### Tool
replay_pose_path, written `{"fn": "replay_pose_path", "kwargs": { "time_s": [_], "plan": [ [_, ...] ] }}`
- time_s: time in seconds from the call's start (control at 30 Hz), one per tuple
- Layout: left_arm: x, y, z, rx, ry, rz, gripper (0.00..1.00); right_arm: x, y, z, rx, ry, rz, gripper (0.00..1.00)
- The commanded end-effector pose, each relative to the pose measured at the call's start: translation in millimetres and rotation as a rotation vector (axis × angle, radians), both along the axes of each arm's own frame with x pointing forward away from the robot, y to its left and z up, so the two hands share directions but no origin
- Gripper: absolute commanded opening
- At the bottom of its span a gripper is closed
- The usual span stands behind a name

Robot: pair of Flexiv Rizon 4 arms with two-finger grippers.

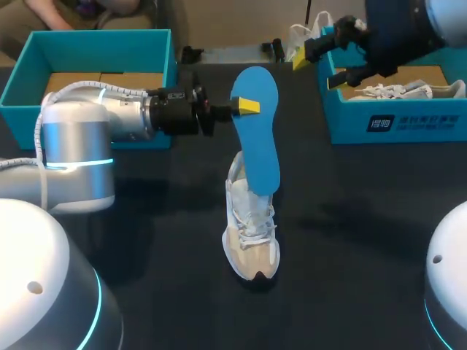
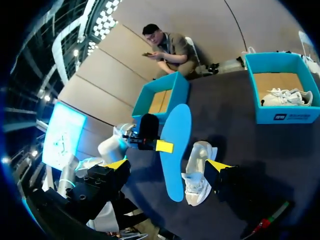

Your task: Take the shoe out of the shoebox, open the shoe tongue, remove and reinsert the insole, then place the shoe into the shoebox

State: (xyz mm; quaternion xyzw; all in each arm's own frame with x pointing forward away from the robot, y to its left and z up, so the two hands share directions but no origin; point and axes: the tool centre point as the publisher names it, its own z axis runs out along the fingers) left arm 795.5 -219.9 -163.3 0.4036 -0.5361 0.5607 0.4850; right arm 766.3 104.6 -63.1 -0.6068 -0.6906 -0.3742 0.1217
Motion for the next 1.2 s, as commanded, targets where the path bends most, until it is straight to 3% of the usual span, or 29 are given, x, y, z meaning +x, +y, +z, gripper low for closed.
{"fn": "replay_pose_path", "kwargs": {
  "time_s": [0.03, 0.53, 1.2],
  "plan": [
    [0.3, -1, 0, 0.0, 0.0, 0.0, 0.0, 7.9, 12, 1, -0.366, 0.022, -0.134, 1.0],
    [0.3, -1, 0, 0.0, 0.0, 0.0, 0.0, 16.2, 32, -11, -0.659, 0.048, -0.238, 1.0],
    [0.3, -1, 0, 0.0, 0.0, 0.0, 0.0, 18.0, 64, -22, -0.636, 0.118, -0.229, 1.0]
  ]
}}
